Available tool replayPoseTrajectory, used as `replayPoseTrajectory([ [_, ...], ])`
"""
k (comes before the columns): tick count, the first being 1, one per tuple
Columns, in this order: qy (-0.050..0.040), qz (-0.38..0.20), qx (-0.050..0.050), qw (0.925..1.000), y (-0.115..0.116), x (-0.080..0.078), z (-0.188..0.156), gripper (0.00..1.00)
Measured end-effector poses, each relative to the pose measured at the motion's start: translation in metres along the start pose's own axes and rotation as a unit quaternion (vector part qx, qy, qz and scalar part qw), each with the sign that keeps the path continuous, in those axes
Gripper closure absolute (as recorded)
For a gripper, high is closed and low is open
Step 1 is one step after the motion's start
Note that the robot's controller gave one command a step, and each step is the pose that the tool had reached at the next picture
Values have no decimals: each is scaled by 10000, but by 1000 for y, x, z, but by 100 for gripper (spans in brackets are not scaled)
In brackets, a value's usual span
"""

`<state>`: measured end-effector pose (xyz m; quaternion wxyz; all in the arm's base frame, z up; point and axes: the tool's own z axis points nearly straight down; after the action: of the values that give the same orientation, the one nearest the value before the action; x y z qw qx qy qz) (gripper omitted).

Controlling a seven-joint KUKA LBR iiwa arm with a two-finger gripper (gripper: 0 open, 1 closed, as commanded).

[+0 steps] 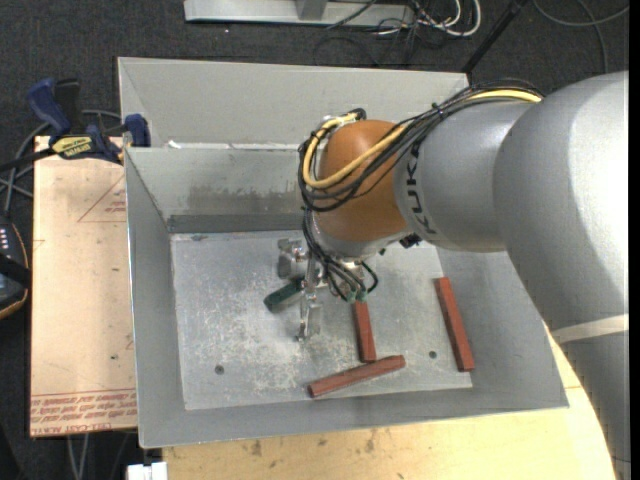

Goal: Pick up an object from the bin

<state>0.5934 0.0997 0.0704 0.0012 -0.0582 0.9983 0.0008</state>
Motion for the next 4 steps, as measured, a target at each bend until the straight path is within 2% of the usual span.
replayPoseTrajectory([
  [1,-1,-1,-1,10000,0,0,-1,100],
  [2,-39,-2503,6,9682,20,-21,-167,100],
  [3,-7,-2495,-1,9684,19,-19,-164,0],
  [4,30,-1024,-3,9947,29,-29,-50,0],
])
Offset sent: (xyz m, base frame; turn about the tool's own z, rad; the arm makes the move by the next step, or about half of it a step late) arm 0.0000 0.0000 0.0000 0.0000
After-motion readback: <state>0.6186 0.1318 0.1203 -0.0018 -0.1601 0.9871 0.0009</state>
